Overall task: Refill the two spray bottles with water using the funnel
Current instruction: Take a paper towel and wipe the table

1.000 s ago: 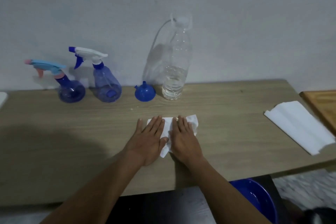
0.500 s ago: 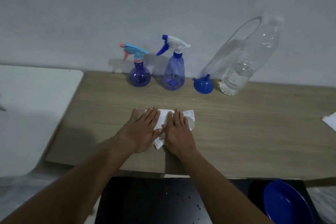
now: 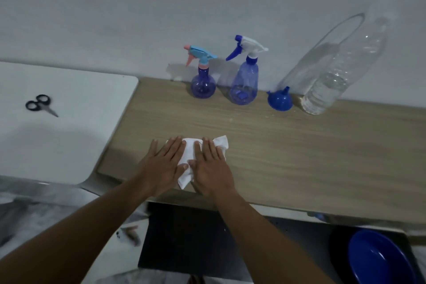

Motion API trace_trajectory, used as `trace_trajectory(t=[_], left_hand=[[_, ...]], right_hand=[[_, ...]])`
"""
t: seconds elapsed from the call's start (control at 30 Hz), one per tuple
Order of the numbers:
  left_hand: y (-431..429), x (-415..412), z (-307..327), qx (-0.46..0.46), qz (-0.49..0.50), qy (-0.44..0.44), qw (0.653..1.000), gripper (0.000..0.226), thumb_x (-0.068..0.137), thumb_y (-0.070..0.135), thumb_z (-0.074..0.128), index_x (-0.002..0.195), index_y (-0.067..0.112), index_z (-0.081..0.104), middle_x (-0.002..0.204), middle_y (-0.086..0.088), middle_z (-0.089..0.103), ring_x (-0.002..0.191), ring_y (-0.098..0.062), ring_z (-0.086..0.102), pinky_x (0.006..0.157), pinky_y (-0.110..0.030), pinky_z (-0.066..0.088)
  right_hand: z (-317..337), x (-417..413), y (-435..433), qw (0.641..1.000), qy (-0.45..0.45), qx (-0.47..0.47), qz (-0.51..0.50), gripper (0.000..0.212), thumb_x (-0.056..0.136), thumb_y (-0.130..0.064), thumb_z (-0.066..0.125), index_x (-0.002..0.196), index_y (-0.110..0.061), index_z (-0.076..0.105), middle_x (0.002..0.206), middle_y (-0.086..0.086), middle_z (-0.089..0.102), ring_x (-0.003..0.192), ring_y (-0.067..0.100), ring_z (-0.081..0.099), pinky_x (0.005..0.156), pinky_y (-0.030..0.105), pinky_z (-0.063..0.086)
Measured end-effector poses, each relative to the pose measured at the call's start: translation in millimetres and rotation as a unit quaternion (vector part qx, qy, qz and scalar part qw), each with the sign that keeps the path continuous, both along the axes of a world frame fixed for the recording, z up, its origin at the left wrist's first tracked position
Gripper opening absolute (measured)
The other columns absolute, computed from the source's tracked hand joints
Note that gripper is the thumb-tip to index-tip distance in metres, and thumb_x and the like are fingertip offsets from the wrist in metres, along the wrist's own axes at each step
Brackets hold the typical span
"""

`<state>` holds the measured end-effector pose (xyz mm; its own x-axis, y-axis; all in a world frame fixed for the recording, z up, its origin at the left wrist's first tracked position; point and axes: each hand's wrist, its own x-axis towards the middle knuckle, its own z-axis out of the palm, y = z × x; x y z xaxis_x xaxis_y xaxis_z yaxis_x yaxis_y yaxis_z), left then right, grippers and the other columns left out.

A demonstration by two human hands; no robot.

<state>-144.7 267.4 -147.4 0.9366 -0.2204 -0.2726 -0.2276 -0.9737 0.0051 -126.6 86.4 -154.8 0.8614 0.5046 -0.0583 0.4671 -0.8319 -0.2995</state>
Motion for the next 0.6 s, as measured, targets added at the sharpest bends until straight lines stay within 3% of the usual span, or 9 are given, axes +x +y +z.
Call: trace_trajectory(t=[0.13,0.27,0.33,0.43,0.6], left_hand=[[-45.9,-9.5,-3.3,0.0,-0.006,-0.01,1.0,0.08,0.093,0.059,-0.018,0.151,0.008,0.002,0.164,-0.011,0.013,0.152,-0.025,0.018,0.118,-0.06,0.014],[-113.2,-12.1,-3.2,-0.004,-0.03,-0.014,0.999,0.075,0.09,0.058,-0.016,0.149,0.013,-0.014,0.163,-0.006,-0.009,0.153,-0.02,0.0,0.12,-0.057,0.004],[-150.4,-10.3,-1.2,0.001,-0.035,-0.009,0.999,0.076,0.091,0.057,-0.011,0.152,0.011,-0.01,0.165,-0.007,-0.005,0.154,-0.022,0.002,0.119,-0.058,0.006],[-203.1,-9.5,-1.9,0.016,-0.038,-0.015,0.999,0.078,0.097,0.055,-0.004,0.156,0.006,0.009,0.165,-0.011,0.013,0.153,-0.025,0.015,0.117,-0.061,0.018],[-291.4,-3.9,-2.7,-0.011,-0.057,-0.02,0.998,0.079,0.094,0.055,-0.007,0.157,0.009,-0.003,0.167,-0.007,-0.004,0.154,-0.022,-0.003,0.12,-0.058,0.003]], right_hand=[[-3.1,-14.6,-52.9,1.0,-0.004,0.003,-0.01,0.07,0.101,-0.042,0.01,0.156,-0.002,0.026,0.163,0.024,0.021,0.153,0.035,0.017,0.122,0.044,0.006],[-4.3,-24.8,-123.2,0.999,0.013,0.007,-0.039,0.07,0.103,-0.044,0.008,0.157,-0.002,0.022,0.164,0.022,0.021,0.154,0.032,0.016,0.122,0.042,0.005],[-3.6,-27.5,-159.9,0.999,0.02,0.011,-0.045,0.071,0.102,-0.045,0.004,0.158,-0.003,0.018,0.165,0.02,0.017,0.155,0.03,0.011,0.124,0.044,0.005],[-2.0,-28.6,-211.5,0.998,0.025,0.009,-0.052,0.074,0.1,-0.047,-0.001,0.159,-0.004,0.013,0.167,0.018,0.012,0.156,0.028,0.005,0.124,0.042,0.0],[-1.2,-24.9,-301.3,0.998,0.032,0.005,-0.058,0.075,0.1,-0.05,-0.002,0.159,-0.005,0.011,0.167,0.016,0.009,0.156,0.026,0.002,0.127,0.044,0.004]])
